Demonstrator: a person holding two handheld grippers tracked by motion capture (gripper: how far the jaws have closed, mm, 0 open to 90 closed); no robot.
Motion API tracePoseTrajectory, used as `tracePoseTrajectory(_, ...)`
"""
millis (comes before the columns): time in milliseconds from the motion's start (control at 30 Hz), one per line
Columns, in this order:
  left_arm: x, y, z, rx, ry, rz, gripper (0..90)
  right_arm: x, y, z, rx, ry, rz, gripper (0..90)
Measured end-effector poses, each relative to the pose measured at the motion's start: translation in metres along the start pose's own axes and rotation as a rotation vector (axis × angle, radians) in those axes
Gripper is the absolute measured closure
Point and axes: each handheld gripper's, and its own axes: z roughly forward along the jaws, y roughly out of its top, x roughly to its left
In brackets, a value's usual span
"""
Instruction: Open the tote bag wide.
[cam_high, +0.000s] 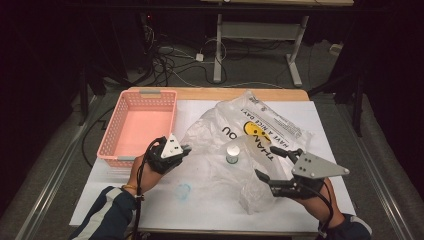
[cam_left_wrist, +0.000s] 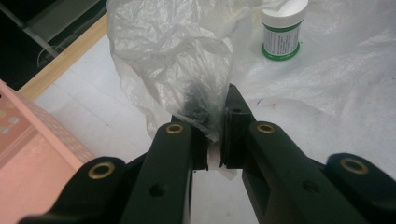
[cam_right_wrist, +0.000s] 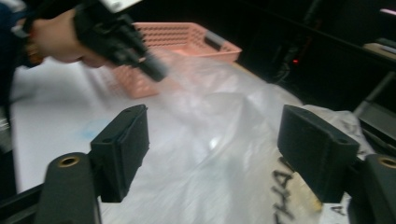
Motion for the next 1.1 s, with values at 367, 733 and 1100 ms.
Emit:
tracePoseTrajectory(367,-0.004,0.0,0.004,0.0,-0.001,0.007,81.7,0.019,-0.049,0.015,0.166,0.113,-0.089,20.9)
tracePoseTrajectory(733,-0.006,-0.001,0.007,0.009,-0.009,0.017,81.4,0.006,-0.084,0.047,0.372,0.107,-0.093,26.0)
tracePoseTrajectory(1100,-0.006,-0.001,0.008,0.016,-0.015,0.024,81.5,0.001,-0.09,0.059,0.431,0.164,-0.089,83.9)
